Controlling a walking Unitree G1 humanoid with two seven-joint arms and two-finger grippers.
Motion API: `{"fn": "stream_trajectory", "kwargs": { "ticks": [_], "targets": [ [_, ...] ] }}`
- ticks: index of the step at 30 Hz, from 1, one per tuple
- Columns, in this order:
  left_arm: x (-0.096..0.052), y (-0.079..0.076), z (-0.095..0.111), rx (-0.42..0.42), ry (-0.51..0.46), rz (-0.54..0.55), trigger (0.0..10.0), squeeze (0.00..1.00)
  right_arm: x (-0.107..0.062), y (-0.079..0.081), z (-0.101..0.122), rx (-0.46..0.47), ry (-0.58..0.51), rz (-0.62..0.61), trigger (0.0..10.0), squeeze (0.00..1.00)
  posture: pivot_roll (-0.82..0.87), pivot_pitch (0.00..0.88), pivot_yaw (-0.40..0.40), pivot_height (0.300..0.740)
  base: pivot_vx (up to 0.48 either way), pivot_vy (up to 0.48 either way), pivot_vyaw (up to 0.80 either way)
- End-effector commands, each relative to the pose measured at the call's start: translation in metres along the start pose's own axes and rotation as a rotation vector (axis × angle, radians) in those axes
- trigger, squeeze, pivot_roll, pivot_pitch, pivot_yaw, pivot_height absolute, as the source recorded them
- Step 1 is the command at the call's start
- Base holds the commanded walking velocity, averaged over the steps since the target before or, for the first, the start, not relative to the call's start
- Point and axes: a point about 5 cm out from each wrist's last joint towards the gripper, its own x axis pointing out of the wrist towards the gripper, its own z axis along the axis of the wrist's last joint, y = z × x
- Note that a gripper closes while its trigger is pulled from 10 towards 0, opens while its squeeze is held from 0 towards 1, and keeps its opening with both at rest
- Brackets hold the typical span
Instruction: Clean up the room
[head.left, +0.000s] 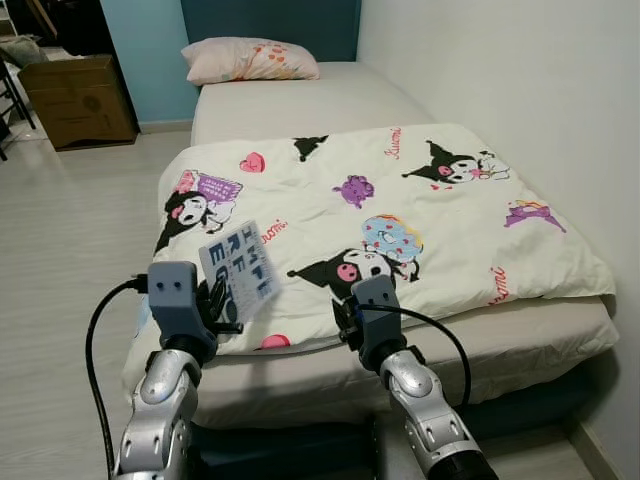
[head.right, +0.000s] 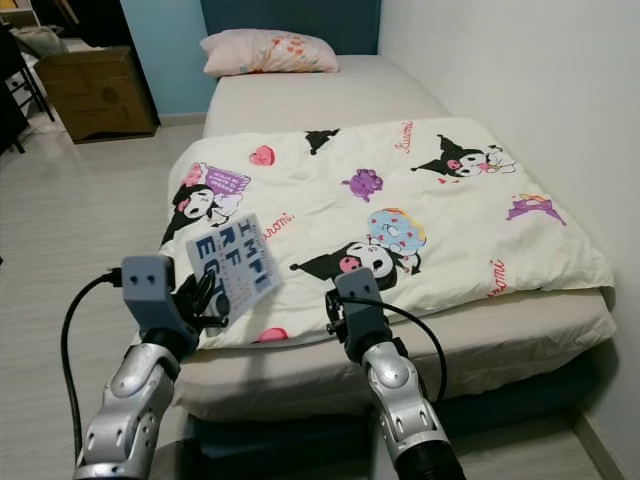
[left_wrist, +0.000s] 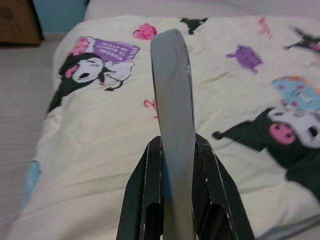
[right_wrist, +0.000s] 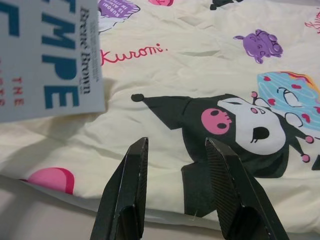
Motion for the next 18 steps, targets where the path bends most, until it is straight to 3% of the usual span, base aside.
{"fn": "stream_trajectory", "kwargs": {
  "ticks": [1, 18],
  "targets": [
    [-0.0007, 0.0009, 0.0100, 0.056, -0.064, 0.016, 10.0, 0.00, -0.0008, 0.0033, -0.0029, -0.004, 0.004, 0.013, 10.0, 0.00, -0.04, 0.045, -0.020, 0.537, 0.000, 0.000, 0.00],
    [-0.0075, -0.0025, 0.0072, 0.155, -0.065, 0.020, 10.0, 0.00, -0.0027, 0.0041, -0.0063, -0.007, 0.012, 0.028, 10.0, 0.00, -0.04, 0.038, -0.021, 0.602, 0.000, 0.000, 0.00]
  ]
}}
